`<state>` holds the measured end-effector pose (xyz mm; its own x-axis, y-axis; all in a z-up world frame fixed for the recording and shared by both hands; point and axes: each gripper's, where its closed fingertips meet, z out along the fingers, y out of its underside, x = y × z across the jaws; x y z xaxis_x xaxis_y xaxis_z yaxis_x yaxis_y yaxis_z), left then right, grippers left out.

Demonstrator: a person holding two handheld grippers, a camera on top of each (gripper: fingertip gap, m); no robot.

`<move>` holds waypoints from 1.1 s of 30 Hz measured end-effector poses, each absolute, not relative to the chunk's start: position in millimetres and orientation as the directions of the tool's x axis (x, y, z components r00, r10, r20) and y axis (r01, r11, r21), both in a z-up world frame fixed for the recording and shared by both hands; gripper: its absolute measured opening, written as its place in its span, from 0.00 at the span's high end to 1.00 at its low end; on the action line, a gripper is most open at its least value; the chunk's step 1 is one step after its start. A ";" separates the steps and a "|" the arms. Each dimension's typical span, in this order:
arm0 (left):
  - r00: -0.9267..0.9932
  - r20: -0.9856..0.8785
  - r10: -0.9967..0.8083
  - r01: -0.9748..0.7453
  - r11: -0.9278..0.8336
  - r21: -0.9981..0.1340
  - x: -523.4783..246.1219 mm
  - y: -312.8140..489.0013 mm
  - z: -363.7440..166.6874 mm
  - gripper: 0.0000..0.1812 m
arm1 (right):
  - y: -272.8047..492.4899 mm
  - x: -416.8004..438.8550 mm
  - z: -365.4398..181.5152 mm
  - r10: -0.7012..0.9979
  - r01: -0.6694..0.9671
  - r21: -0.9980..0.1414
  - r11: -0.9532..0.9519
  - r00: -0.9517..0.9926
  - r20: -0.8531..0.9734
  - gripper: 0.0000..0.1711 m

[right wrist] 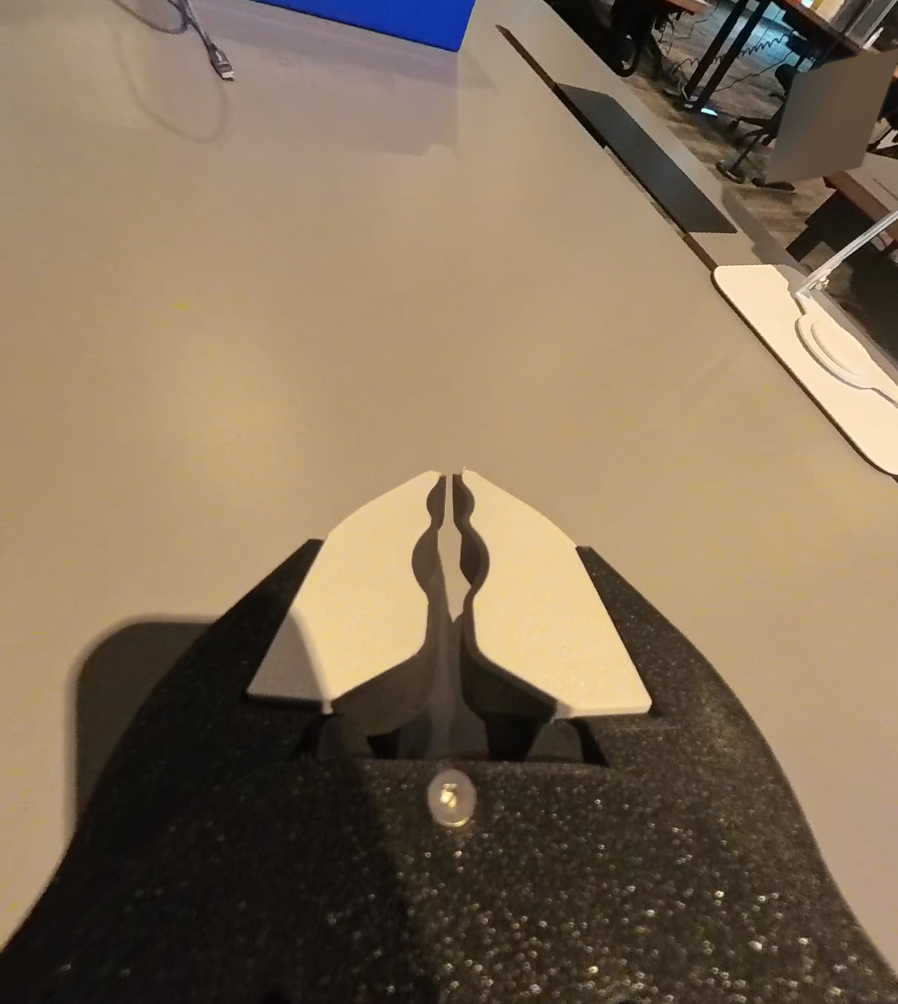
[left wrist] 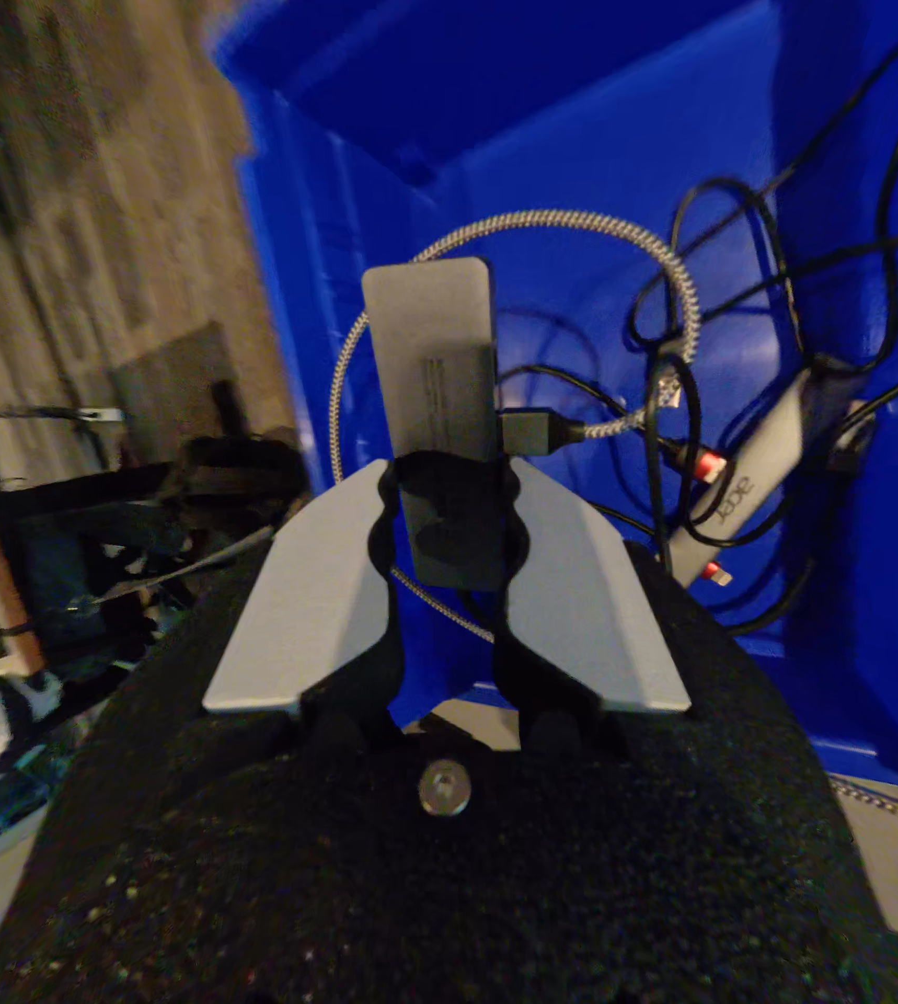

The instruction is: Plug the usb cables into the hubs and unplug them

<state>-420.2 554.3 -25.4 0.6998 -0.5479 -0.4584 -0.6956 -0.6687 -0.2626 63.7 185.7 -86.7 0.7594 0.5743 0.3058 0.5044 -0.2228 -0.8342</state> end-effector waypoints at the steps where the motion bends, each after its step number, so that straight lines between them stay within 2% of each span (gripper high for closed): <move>1: 0.686 -0.502 -0.526 -0.706 -0.649 -0.284 -418.7 557.9 -8.6 0.80 | 185.6 63.6 -86.6 0.574 0.505 -0.834 -0.222 0.759 0.307 0.99; 4: 0.614 -0.633 -0.471 -0.759 -0.573 -0.309 -410.7 564.7 41.1 0.80 | 185.3 63.6 -86.2 0.573 0.506 -0.835 -0.217 0.759 0.311 0.99; 7: 0.504 -0.743 -0.441 -0.832 -0.480 -0.279 -396.5 566.8 79.8 0.80 | 184.5 63.3 -85.5 0.572 0.509 -0.835 -0.209 0.756 0.318 0.99; 12: 0.381 -0.890 -0.250 -0.887 -0.372 -0.275 -374.2 567.2 151.0 0.80 | 183.1 62.7 -84.8 0.574 0.513 -0.836 -0.197 0.751 0.326 0.99; 16: 0.306 -0.949 -0.079 -0.929 -0.241 -0.280 -341.1 555.3 218.4 0.80 | 182.8 62.3 -84.8 0.578 0.512 -0.836 -0.196 0.749 0.324 0.99; 21: 0.261 -0.965 0.013 -0.952 -0.162 -0.260 -306.3 532.6 280.0 0.80 | 182.1 61.9 -84.5 0.579 0.516 -0.835 -0.190 0.746 0.329 0.99; 28: 0.192 -0.980 -0.045 -0.960 -0.219 -0.178 -309.0 531.2 282.5 0.80 | 179.3 60.9 -83.9 0.581 0.527 -0.832 -0.172 0.736 0.346 0.99; 33: 0.028 -0.986 -0.163 -0.968 -0.250 0.014 -329.7 546.7 243.4 0.80 | 178.8 60.1 -84.8 0.585 0.536 -0.827 -0.170 0.730 0.353 0.99</move>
<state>-329.7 546.7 243.4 0.0277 -0.1628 -0.9863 -0.9682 -0.2500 0.0141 60.1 178.8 -84.8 0.7302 0.5853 0.3526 0.5355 -0.1696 -0.8273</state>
